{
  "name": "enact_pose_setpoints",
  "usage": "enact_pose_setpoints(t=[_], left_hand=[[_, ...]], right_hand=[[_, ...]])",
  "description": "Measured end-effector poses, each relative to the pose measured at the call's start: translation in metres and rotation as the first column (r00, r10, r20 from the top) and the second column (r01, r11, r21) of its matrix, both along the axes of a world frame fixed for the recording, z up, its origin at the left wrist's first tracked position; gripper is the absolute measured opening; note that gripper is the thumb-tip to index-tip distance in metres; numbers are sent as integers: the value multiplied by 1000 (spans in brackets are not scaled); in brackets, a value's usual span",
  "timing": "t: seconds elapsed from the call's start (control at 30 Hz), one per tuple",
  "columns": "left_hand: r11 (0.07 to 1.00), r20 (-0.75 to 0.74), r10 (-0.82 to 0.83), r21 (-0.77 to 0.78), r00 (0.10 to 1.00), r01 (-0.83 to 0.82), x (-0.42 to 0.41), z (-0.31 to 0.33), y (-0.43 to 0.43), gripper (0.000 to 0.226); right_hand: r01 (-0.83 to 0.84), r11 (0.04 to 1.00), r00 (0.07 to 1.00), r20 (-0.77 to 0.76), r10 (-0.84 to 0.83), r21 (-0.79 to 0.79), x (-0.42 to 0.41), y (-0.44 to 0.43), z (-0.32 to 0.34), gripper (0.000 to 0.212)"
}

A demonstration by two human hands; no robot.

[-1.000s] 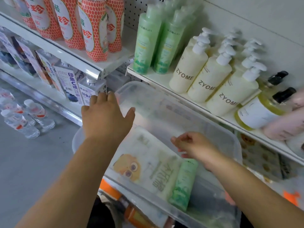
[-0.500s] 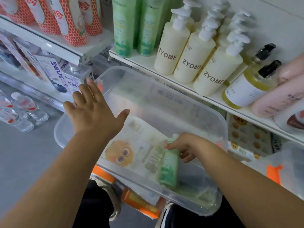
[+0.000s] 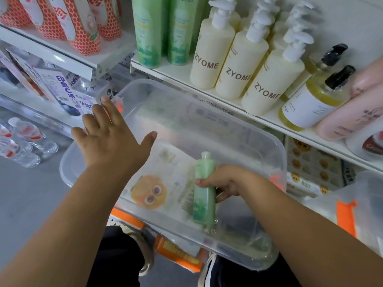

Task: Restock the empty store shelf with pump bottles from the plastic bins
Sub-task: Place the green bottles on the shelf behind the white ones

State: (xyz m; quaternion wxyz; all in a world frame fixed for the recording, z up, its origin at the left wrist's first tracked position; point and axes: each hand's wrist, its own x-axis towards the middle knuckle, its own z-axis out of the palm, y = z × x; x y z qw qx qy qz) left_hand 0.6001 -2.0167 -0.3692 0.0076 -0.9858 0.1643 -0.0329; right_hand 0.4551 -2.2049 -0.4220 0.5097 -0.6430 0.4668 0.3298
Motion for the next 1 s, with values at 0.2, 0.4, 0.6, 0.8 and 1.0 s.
enact_pose_setpoints(t=[0.2,0.4,0.6,0.8,1.0], left_hand=[[990,-42,9,-140,999,-15,6,4,3,96],[976,-68,28,-213,997,-43,7,9,3,84],[954,-92,40,-292,995,-65,9,12,5,76],[866,-80,48,-493,996,-82,28,18,11,53],[830,-119,40,-548,992,-99,36,15,11,50]], right_hand=[[70,927,918,340,-204,368,-8,-15,58,35],[36,834,778,508,-369,551,5,5,66,57],[111,905,706,609,-363,410,19,14,85,50],[152,946,497,805,-324,287,60,16,133,63],[253,966,389,919,-60,-44,124,16,169,45]])
